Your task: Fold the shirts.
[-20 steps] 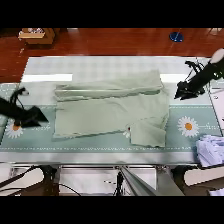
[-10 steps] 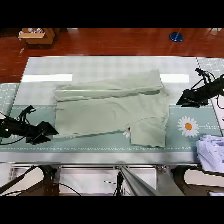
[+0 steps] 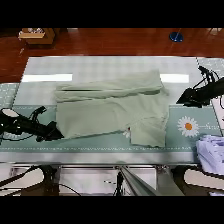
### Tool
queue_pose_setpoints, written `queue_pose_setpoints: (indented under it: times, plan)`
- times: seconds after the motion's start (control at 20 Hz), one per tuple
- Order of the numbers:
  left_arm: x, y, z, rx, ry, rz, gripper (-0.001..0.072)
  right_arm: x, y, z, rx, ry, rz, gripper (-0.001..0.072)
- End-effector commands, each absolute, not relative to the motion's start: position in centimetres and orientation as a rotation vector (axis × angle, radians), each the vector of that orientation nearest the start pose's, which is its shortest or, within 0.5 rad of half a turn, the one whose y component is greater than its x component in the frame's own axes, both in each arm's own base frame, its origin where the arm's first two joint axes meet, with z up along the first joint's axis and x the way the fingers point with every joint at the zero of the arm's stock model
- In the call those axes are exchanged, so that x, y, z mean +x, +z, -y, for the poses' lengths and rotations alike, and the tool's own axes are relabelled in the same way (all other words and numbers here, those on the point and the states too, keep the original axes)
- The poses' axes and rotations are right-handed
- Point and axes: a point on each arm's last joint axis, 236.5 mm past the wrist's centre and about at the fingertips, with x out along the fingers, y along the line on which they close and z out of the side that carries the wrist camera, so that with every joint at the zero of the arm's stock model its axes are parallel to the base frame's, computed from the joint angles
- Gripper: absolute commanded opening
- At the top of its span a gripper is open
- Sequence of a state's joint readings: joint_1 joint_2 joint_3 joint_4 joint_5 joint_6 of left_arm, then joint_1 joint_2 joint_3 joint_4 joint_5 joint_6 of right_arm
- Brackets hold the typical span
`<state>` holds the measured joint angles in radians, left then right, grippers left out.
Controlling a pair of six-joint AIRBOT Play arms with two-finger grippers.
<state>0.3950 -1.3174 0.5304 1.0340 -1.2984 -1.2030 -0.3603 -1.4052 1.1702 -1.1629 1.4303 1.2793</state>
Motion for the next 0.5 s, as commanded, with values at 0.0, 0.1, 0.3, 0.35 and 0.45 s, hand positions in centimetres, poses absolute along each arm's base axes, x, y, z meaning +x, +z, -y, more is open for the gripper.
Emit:
queue_pose_setpoints:
  times: [0.0,0.1,0.3,0.35,0.45]
  plan:
    - [19.0,-13.7,4.3,-0.696,-0.224,-1.76,0.0022,31.7,-1.9,3.6,0.448,0.195,-1.56,0.0498]
    - [18.8,-13.5,4.5,-0.681,-0.256,-1.763,0.0021,29.9,-2.7,4.2,0.523,0.179,-1.602,0.0498]
    - [19.4,-12.8,4.2,-0.664,-0.264,-1.732,0.0021,27.4,-5.0,2.3,0.67,0.208,-1.649,0.0498]
    - [19.7,-12.5,4.0,-0.657,-0.264,-1.719,0.0021,27.2,-5.7,1.1,0.696,0.229,-1.651,0.0498]
    - [20.4,-11.9,3.8,-0.646,-0.271,-1.702,0.0021,26.6,-7.1,-1.4,0.719,0.272,-1.659,0.0497]
